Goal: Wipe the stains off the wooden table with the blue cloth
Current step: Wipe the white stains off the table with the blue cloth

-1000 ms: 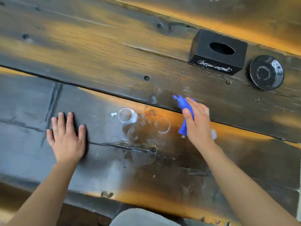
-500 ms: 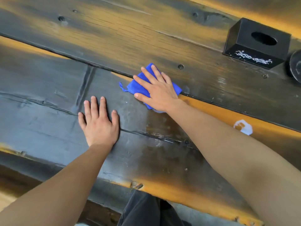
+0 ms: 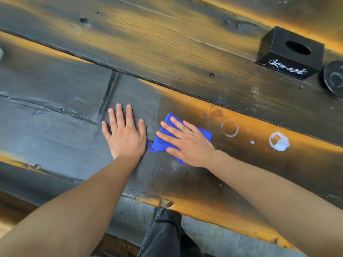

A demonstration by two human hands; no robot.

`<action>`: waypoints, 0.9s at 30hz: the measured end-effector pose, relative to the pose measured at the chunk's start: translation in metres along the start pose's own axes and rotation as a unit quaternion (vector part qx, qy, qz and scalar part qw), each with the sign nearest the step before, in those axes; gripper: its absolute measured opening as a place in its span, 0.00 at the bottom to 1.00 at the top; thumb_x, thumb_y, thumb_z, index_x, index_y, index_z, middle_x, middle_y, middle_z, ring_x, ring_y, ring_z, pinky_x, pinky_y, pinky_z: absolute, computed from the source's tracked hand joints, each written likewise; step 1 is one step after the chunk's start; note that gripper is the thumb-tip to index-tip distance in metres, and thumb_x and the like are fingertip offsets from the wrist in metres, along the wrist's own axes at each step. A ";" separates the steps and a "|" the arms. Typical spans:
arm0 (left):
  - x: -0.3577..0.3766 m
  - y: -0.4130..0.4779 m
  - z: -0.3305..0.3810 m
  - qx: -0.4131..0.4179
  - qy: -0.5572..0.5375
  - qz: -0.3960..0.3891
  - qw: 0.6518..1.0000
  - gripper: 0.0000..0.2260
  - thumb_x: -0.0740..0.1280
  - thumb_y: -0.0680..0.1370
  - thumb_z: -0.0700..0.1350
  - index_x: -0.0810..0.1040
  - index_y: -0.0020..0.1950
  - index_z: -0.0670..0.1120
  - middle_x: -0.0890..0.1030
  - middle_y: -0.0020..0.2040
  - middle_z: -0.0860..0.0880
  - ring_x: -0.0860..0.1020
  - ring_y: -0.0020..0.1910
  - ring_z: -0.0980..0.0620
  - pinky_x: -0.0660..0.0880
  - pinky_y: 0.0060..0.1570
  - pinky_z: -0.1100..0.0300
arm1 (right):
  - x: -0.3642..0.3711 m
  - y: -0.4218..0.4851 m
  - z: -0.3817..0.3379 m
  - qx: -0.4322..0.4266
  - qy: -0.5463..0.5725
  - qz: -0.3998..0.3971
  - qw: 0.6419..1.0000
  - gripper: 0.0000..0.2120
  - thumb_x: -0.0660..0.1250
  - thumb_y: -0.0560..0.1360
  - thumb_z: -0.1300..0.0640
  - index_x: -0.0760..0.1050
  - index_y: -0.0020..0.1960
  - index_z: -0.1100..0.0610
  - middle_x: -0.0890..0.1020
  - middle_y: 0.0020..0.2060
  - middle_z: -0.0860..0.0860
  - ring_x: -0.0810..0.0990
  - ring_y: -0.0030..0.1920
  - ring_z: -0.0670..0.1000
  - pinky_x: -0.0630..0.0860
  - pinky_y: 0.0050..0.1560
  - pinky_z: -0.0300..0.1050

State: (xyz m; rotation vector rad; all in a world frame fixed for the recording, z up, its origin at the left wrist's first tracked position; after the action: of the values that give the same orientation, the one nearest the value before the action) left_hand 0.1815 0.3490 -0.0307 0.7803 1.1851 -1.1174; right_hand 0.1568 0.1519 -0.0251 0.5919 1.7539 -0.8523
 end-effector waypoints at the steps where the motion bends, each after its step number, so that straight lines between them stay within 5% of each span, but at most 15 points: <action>1: 0.000 0.000 0.000 0.000 0.000 0.000 1.000 0.29 0.54 0.83 0.59 0.61 0.84 0.50 0.58 0.85 0.46 0.53 0.85 0.44 0.48 0.80 0.38 | 0.003 -0.008 -0.006 -0.011 0.003 -0.004 1.000 0.28 0.51 0.84 0.39 0.55 0.83 0.42 0.54 0.83 0.43 0.48 0.84 0.52 0.52 0.81 0.55; 11: 0.000 -0.001 -0.001 0.001 -0.009 -0.019 1.000 0.30 0.51 0.84 0.60 0.58 0.85 0.51 0.55 0.86 0.46 0.50 0.85 0.44 0.45 0.80 0.39 | 0.031 -0.085 -0.054 -0.006 0.162 -0.073 0.984 0.26 0.49 0.85 0.38 0.64 0.80 0.43 0.57 0.82 0.38 0.45 0.83 0.42 0.51 0.79 0.50; 14: 0.000 -0.001 0.000 0.000 -0.010 -0.021 1.000 0.30 0.51 0.84 0.60 0.58 0.85 0.51 0.55 0.86 0.47 0.50 0.85 0.45 0.46 0.81 0.39 | 0.029 -0.102 -0.061 0.079 0.362 -0.064 0.927 0.24 0.52 0.85 0.41 0.69 0.78 0.45 0.61 0.80 0.37 0.47 0.81 0.36 0.55 0.79 0.53; 17: -0.001 -0.001 0.001 -0.001 -0.010 -0.016 1.000 0.29 0.50 0.84 0.60 0.58 0.85 0.51 0.55 0.86 0.46 0.50 0.85 0.45 0.46 0.81 0.39 | 0.007 -0.096 -0.047 0.150 0.490 0.028 0.858 0.21 0.57 0.86 0.48 0.72 0.76 0.50 0.66 0.79 0.41 0.54 0.81 0.39 0.55 0.81 0.57; 22: 0.000 0.000 0.000 0.001 -0.007 -0.012 1.000 0.28 0.50 0.85 0.58 0.58 0.84 0.51 0.56 0.86 0.47 0.50 0.85 0.45 0.46 0.81 0.39 | -0.050 -0.021 0.021 0.236 0.362 0.173 0.885 0.22 0.56 0.84 0.45 0.70 0.77 0.48 0.66 0.80 0.46 0.55 0.83 0.46 0.59 0.76 0.57; 27: 0.000 0.000 0.000 0.003 -0.006 0.005 1.000 0.27 0.51 0.85 0.57 0.61 0.84 0.51 0.57 0.85 0.47 0.52 0.85 0.46 0.47 0.81 0.40 | -0.064 0.084 0.047 0.204 0.206 0.128 0.949 0.23 0.53 0.86 0.44 0.68 0.79 0.47 0.62 0.82 0.47 0.51 0.84 0.51 0.58 0.75 0.56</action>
State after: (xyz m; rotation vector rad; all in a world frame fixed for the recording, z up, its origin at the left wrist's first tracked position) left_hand 0.1809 0.3492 -0.0311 0.7817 1.1676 -1.1165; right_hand 0.2676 0.1683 0.0042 1.3216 1.8185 -0.9604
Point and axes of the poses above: each hand's wrist, its own y-axis towards the middle knuckle, its own x-axis out of the palm, z = x × y, the point moved 8 cm from there along y, towards the middle knuckle
